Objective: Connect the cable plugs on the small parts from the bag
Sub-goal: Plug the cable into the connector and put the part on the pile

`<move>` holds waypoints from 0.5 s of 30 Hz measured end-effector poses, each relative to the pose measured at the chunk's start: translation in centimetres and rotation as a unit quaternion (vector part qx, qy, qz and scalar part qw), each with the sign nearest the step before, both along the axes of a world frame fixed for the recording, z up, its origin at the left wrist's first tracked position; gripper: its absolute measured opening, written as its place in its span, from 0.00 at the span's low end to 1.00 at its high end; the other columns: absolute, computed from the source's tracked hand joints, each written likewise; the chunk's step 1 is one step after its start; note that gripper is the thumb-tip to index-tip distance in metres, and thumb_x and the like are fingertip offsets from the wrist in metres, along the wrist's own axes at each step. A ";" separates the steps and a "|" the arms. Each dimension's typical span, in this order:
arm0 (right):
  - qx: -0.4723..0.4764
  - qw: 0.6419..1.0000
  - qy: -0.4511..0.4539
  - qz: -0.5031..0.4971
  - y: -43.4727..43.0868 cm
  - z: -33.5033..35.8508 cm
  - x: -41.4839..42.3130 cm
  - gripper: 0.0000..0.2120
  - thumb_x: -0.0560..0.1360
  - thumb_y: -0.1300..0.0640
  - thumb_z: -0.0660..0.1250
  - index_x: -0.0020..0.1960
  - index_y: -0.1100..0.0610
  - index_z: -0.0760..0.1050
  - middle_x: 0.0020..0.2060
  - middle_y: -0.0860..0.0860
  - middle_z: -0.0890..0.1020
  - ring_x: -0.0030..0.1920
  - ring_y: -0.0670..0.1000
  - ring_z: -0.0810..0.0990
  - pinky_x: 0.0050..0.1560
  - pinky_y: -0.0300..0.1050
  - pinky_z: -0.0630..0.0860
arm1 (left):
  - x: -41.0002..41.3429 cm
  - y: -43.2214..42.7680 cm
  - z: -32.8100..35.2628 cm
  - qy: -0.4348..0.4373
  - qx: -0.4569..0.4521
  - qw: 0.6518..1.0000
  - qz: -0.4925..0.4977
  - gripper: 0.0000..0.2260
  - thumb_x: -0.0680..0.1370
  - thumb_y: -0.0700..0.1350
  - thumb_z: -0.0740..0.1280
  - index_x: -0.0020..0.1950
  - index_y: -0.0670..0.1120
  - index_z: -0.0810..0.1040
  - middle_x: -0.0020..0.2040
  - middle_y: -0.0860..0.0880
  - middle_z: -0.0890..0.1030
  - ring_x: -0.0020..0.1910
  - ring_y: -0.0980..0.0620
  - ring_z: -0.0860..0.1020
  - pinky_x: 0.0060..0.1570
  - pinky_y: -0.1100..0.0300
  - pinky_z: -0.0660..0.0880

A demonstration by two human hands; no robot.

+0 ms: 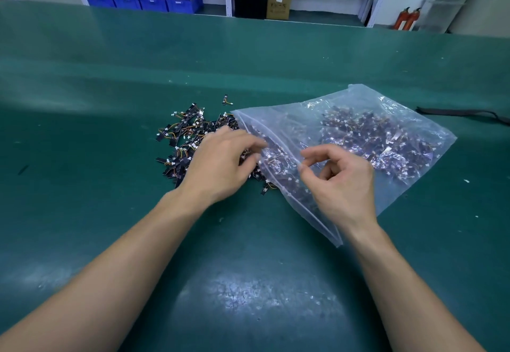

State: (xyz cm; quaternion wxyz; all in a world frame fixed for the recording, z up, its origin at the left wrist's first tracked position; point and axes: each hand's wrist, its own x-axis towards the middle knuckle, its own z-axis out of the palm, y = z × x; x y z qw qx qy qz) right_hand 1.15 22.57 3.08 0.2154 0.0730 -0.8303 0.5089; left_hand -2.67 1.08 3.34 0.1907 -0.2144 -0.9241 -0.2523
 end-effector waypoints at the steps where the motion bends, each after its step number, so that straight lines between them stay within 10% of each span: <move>1: 0.010 1.000 -0.006 0.003 0.0 -0.2 0.0 0.10 0.70 0.58 0.75 0.45 0.43 0.82 0.38 0.37 0.83 0.25 0.43 0.70 0.30 0.29 0.68 | 0.3 -0.5 -0.3 0.003 0.008 1.000 0.013 0.09 0.79 0.46 0.69 0.58 0.52 0.83 0.50 0.56 0.84 0.47 0.50 0.74 0.53 0.49 0.74; 15: 0.112 0.989 -0.087 0.037 -0.6 -1.5 -0.2 0.04 0.73 0.52 0.76 0.41 0.44 0.83 0.35 0.35 0.82 0.28 0.40 0.75 0.33 0.27 0.68 | 1.4 -2.4 -1.4 -0.015 -0.081 0.994 0.077 0.07 0.72 0.51 0.74 0.50 0.56 0.85 0.45 0.56 0.75 0.49 0.50 0.70 0.48 0.55 0.60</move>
